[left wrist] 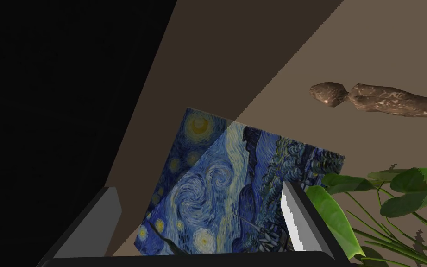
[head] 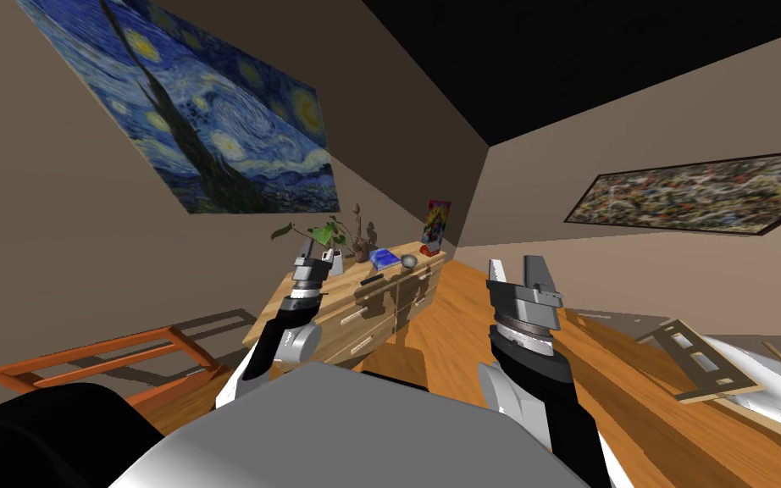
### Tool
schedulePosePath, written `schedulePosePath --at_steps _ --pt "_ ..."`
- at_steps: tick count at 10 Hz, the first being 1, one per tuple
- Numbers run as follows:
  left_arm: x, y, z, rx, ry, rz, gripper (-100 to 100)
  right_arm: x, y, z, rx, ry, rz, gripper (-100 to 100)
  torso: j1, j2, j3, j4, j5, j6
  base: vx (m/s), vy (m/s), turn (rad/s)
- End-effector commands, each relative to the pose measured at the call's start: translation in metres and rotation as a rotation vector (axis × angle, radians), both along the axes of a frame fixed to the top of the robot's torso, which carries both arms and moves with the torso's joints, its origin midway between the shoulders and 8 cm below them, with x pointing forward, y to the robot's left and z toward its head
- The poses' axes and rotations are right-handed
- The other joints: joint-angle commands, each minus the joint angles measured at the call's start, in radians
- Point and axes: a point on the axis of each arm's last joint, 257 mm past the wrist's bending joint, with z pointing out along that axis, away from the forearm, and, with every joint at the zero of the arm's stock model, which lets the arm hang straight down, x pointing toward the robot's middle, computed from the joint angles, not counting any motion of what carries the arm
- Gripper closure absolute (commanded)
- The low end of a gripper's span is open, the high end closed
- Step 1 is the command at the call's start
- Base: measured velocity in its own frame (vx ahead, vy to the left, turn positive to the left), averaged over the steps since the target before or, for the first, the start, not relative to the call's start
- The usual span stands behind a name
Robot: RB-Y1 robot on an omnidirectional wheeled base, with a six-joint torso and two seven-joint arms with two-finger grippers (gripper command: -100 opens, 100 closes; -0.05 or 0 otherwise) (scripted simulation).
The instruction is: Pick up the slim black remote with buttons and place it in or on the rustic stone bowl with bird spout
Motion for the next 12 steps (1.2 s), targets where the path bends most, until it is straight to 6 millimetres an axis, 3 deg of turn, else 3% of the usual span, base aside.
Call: schedulePosePath --at_steps 1,12 --pt "0.01 0.003 -0.006 0.003 0.046 -0.013 -100 0.0 0.0 0.0 0.0 0.0 0.0 0 0.0 0.0 0.0 0.0 0.0 0.0 0.009 -0.033 -0.02" --pt "0.057 0.029 -0.044 -0.035 0.299 -0.044 -100 0.0 0.0 0.0 0.0 0.0 0.0 0 0.001 0.0 0.0 0.0 0.0 0.0 0.01 -0.037 -0.019"
